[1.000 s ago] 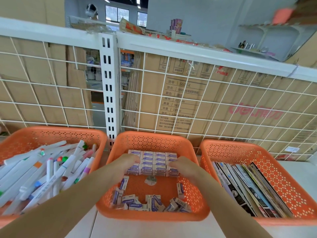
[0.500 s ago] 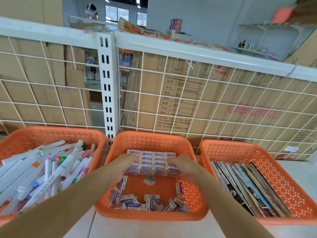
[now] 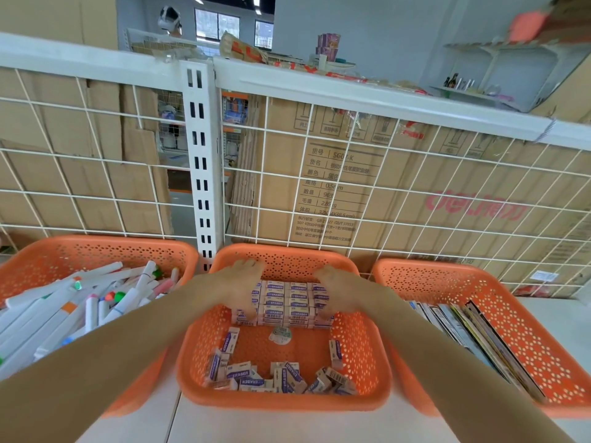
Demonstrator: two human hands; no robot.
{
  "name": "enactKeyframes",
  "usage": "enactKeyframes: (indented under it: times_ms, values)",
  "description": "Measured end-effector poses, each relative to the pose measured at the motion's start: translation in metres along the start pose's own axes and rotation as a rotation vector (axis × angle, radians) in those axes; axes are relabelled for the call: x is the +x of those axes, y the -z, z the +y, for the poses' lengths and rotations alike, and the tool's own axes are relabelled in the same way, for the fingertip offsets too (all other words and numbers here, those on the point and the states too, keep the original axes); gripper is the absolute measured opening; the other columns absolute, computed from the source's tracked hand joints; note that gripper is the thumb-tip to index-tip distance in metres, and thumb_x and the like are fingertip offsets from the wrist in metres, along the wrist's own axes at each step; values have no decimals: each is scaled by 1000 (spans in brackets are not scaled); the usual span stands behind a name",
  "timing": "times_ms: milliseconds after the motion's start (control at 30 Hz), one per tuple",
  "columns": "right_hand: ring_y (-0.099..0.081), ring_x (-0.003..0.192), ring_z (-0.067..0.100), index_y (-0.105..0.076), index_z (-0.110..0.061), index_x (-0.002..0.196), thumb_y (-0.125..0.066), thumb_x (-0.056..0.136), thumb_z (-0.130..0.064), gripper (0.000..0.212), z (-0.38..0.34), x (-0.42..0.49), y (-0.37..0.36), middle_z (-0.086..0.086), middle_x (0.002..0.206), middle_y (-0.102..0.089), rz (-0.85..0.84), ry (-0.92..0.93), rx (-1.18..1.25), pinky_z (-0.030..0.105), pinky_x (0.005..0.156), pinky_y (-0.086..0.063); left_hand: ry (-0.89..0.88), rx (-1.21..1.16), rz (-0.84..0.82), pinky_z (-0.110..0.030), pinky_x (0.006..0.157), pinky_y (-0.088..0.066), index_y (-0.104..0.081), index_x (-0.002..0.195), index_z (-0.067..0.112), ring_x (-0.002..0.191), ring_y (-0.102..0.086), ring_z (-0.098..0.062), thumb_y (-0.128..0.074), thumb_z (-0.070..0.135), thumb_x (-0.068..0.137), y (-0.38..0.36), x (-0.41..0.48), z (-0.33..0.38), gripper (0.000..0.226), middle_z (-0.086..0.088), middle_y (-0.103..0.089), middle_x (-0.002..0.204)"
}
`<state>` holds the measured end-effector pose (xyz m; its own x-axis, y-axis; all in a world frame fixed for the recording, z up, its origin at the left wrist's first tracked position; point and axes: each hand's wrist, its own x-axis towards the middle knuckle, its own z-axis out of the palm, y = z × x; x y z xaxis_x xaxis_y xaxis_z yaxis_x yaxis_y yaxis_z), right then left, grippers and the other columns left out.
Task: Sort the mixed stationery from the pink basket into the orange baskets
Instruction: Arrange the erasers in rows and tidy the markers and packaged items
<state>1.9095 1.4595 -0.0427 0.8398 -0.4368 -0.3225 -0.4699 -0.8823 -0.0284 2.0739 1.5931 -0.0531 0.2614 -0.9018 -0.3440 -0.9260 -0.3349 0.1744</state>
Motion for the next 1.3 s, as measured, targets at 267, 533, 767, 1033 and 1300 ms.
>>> enactKeyframes:
  times_ms: [267, 533, 767, 1033, 1300]
  values:
    - [-45, 121, 26, -34, -8, 136, -81, 64, -47, 94, 0, 17, -6, 9, 134, -44, -79, 77, -264, 38, 101, -38, -23, 195, -84, -37, 111, -28, -13, 145, 11, 133, -29, -24, -83, 37, 63, -7, 19, -8, 111, -7, -28, 147]
    - [-52, 111, 25, -35, -11, 130, -82, 64, -36, 84, 2, 22, -15, 7, 123, -53, -4, 90, -144, 33, 90, -42, -40, 85, -26, -30, 98, -39, -17, 141, 13, 118, -45, -20, -83, 27, 65, -12, 21, -6, 102, -6, -44, 133]
    - [-52, 112, 26, -28, -11, 133, -83, 64, -37, 92, 0, 22, -17, 8, 124, -52, 7, 99, -120, 34, 90, -42, -41, 113, 34, -31, 99, -37, -20, 140, 12, 121, -43, -21, -82, 33, 65, -18, 23, -4, 100, -6, -41, 136]
    - [-47, 119, 28, -26, -13, 138, -78, 67, -41, 92, -2, 25, -26, 10, 132, -45, 56, 104, -202, 41, 100, -39, -74, 108, 94, -39, 104, -32, -31, 131, 20, 120, -41, -20, -76, 49, 65, -25, 27, -3, 86, 1, -43, 131]
    - [-44, 123, 28, -22, -15, 142, -78, 69, -38, 94, -3, 24, -27, 10, 135, -43, 53, 102, -140, 41, 104, -37, -70, 45, 84, -39, 106, -29, -25, 137, 21, 125, -39, -21, -78, 45, 65, -23, 25, -1, 93, 0, -42, 135]
